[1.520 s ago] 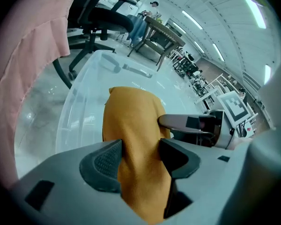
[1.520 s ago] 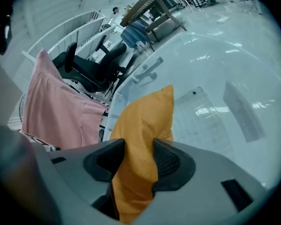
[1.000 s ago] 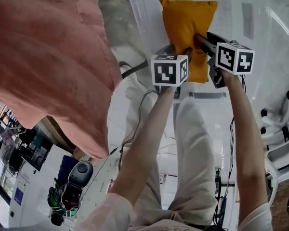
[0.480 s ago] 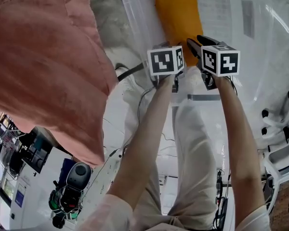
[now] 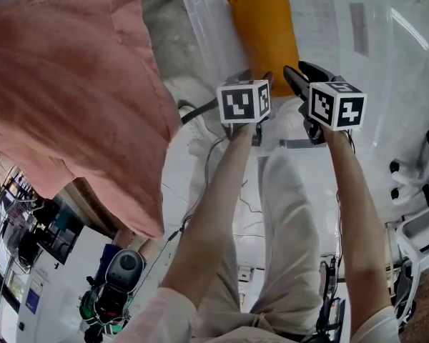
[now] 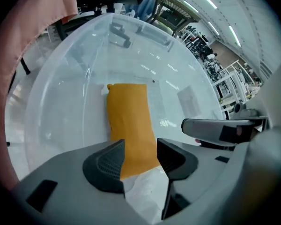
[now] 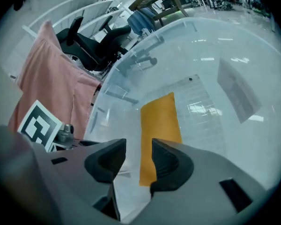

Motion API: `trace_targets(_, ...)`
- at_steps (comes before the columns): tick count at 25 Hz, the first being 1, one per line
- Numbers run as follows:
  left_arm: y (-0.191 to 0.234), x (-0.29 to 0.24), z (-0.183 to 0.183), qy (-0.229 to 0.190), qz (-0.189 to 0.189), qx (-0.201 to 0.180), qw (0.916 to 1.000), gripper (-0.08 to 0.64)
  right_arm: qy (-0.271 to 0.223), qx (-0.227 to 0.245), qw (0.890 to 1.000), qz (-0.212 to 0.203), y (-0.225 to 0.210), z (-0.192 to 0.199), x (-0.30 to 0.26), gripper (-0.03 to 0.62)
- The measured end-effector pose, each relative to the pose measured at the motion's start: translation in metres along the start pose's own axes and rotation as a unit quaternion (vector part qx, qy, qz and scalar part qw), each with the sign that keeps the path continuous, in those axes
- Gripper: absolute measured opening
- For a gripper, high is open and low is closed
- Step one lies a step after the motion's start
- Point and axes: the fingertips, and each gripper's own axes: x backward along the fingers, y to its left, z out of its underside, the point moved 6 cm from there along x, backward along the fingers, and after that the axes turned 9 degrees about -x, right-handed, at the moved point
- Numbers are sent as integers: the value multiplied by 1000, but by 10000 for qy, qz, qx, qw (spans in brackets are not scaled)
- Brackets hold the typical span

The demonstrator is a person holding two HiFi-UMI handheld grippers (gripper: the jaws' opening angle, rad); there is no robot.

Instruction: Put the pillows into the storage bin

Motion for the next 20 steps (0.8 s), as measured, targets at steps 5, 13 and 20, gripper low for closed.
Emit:
trace_targets(5,-16,46,-15,-277,223,-265,9990,242,-196,102,9990,-381,45,-10,32,197)
trace_targets(13,-51,138,-33,-647,781,-974,9901,284,-692,117,9950,-714,125,-24,96,271)
trace_targets(20,-52,220,-21,-928,1105,-878,9856,284,-987,215,9909,-889,203,-11,143,281)
